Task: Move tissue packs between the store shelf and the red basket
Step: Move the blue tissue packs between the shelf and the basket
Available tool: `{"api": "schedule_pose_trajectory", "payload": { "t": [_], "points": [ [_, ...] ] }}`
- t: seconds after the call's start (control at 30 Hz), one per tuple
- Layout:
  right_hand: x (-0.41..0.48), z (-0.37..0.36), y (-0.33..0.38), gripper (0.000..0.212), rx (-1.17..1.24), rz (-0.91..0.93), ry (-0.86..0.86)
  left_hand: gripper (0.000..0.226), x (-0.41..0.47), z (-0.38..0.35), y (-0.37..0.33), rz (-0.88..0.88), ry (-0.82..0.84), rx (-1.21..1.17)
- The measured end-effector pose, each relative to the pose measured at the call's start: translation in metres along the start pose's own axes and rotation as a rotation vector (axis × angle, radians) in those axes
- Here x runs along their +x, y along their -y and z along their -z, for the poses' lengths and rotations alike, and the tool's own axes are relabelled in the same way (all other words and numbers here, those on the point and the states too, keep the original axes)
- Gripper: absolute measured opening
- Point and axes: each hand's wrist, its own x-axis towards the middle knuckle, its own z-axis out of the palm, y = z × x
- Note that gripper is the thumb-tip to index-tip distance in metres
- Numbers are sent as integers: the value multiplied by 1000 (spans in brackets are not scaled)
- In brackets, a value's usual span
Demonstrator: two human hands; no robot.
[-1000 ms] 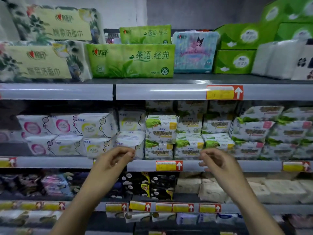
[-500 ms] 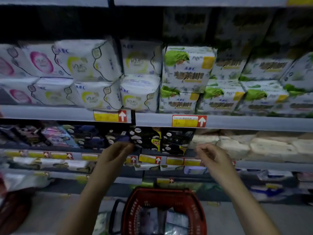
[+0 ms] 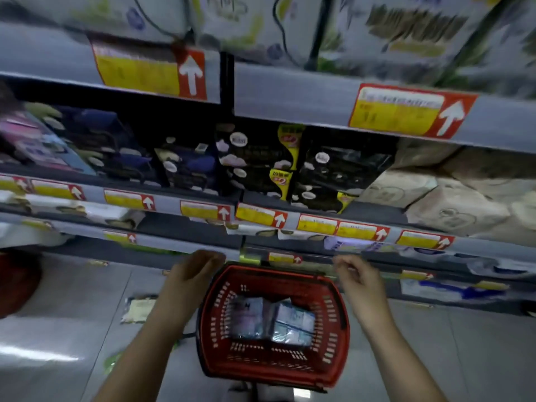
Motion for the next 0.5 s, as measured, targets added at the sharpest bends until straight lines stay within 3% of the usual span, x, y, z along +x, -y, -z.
{"api": "schedule_pose_trajectory", "payload": {
  "t": [0.27, 0.33, 0.4, 0.5],
  "points": [
    [9, -65, -128, 31, -118, -106, -6, 16, 45, -40, 121, 198, 51, -49],
    [13, -81, -161, 36, -166, -106, -19, 34, 54, -51, 151, 233, 60, -27],
    [18, -94, -185, 27, -177, -108, -32, 51, 63, -60, 184, 273, 45, -30],
    [27, -115, -224, 15, -222, -104, -62, 19, 74, -73, 217, 334, 47, -18]
  ]
}}
